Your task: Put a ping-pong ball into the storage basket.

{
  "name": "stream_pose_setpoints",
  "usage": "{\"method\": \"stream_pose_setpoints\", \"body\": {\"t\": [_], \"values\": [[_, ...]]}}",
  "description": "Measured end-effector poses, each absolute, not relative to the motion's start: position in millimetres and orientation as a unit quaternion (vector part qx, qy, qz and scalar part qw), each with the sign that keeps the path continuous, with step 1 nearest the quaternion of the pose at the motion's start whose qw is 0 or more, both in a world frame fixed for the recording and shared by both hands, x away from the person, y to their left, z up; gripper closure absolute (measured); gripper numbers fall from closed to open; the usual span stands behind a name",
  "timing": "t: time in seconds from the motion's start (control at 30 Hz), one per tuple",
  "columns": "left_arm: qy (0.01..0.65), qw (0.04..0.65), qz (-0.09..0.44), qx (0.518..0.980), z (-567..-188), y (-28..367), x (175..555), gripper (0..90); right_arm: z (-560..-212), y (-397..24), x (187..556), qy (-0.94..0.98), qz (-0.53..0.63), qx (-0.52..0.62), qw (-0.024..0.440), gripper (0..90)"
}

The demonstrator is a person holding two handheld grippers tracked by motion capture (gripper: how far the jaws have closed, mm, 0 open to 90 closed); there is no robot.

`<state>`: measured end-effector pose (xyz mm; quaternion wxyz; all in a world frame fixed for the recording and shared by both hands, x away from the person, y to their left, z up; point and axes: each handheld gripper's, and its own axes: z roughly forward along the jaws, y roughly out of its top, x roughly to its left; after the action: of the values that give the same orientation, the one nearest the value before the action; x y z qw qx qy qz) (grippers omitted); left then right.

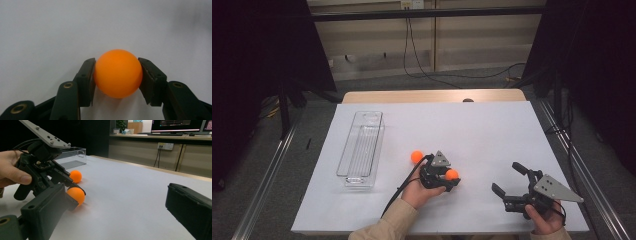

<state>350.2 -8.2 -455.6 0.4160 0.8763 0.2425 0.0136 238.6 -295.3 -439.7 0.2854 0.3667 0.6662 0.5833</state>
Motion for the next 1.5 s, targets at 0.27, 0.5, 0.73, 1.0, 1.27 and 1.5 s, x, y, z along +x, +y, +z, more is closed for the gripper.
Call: {"method": "stream_pose_setpoints", "body": {"t": [0.27,0.5,0.73,1.0,1.27,1.5], "values": [[0.250,0.423,0.011,0.871,-452,-4,351,50.7,-440,-295,239,0.666,0.583,0.367,0.286,2.7],[0.254,0.431,0.014,0.866,-448,1,353,50.7,-440,-295,239,0.667,0.583,0.366,0.285,2.7],[0.258,0.433,0.012,0.864,-444,5,354,50.8,-440,-295,239,0.667,0.583,0.366,0.285,2.7],[0.263,0.435,0.011,0.861,-441,11,356,50.8,-440,-294,239,0.667,0.583,0.366,0.284,2.7],[0.270,0.441,0.011,0.856,-438,16,357,50.8,-440,-294,239,0.667,0.583,0.366,0.285,2.7],[0.273,0.442,0.011,0.855,-433,21,358,50.8,-440,-295,239,0.667,0.583,0.366,0.285,2.7]]}}
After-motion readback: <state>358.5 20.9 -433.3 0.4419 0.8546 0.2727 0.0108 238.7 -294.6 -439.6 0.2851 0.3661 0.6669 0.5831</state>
